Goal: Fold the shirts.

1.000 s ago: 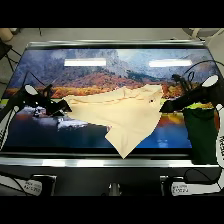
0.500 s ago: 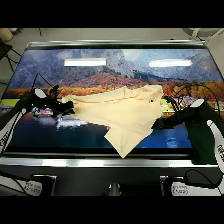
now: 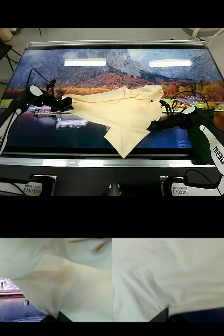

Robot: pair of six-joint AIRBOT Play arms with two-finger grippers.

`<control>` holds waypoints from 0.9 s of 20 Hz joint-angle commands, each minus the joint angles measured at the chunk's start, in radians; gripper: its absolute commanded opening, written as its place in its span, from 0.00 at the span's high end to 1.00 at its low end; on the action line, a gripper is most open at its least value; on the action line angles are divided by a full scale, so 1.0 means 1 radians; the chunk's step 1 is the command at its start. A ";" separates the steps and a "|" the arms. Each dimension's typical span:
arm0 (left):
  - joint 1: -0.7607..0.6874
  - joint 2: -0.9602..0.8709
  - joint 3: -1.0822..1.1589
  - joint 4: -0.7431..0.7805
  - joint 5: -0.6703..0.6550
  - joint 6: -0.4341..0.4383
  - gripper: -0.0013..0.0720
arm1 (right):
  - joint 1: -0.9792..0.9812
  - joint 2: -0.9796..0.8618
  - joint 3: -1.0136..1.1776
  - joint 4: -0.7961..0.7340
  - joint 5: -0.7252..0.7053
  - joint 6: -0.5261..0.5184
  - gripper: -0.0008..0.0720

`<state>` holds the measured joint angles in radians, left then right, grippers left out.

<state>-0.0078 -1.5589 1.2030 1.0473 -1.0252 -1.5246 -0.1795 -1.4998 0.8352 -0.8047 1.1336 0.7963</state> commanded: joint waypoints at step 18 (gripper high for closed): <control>0.000 0.888 0.588 0.183 0.089 0.014 0.95 | -0.018 0.728 1.126 -0.411 -0.050 -0.040 0.96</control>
<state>-0.0071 -0.7048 1.7790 1.2148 -0.9085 -1.5040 -0.1978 -0.8192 1.9358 -1.1606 1.0096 0.7444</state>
